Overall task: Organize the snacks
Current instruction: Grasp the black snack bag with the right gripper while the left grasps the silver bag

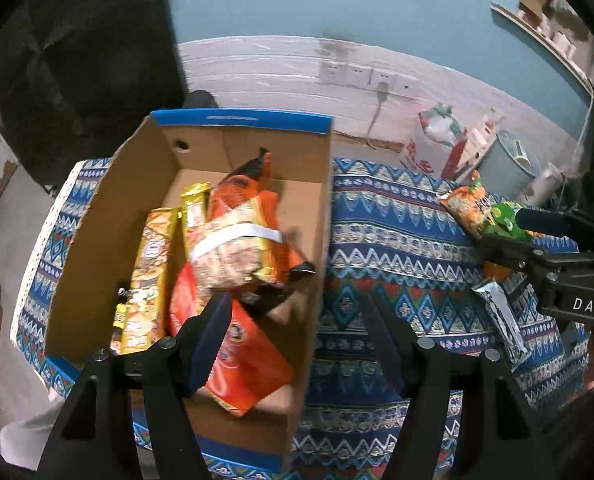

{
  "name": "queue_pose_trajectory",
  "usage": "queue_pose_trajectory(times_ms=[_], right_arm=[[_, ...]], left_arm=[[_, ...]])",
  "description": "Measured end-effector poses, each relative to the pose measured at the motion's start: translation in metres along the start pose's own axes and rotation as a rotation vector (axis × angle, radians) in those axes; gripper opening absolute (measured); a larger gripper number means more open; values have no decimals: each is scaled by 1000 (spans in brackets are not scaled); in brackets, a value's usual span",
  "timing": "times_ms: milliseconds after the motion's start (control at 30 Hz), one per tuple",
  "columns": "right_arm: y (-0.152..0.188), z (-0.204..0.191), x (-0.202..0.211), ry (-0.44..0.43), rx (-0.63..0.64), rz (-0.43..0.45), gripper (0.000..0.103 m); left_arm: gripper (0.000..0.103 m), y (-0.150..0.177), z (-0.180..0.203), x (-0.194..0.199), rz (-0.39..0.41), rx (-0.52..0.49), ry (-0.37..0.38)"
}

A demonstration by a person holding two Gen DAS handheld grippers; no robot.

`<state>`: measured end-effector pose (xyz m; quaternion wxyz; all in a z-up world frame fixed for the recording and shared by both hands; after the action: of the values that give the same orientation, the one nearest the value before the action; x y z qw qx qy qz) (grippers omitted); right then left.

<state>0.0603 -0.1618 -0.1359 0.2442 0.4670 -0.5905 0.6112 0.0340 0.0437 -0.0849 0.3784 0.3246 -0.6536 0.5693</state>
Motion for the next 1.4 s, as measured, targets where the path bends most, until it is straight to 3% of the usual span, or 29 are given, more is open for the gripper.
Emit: queue_pose_trajectory(times_ms=[367,467,1033,1233,1400], right_arm=[[31,51,1,87,-32,-30,77],[41,70,-1,123,-49,-40,81],[94,160,-33,257,-172,-177,81],[113,175,-48,289,-182,-243,81],[123,164,-56,244,-166,-264,81]], left_arm=[[73,-3,49,-10,-33,-92,12],[75,-3,63,-13,-30,-120,11],[75,13,136,-60,-147,-285,-3],[75,18,150,-71,-173,-326,-19],[75,19,156,-73,-183,-336,-12]])
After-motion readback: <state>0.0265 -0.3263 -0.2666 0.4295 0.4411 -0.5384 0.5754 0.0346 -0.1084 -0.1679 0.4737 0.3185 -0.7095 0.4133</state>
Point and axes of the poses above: each gripper's, at about its wrist camera, not at the fingertips, and x roughly against the way its jaws point, z to its right, y to its underside, the point moved 3 cm from there along -x, roughly the way its jaws point, and after that the axes turned 10 degrees about -x, right-handed, at the moved point
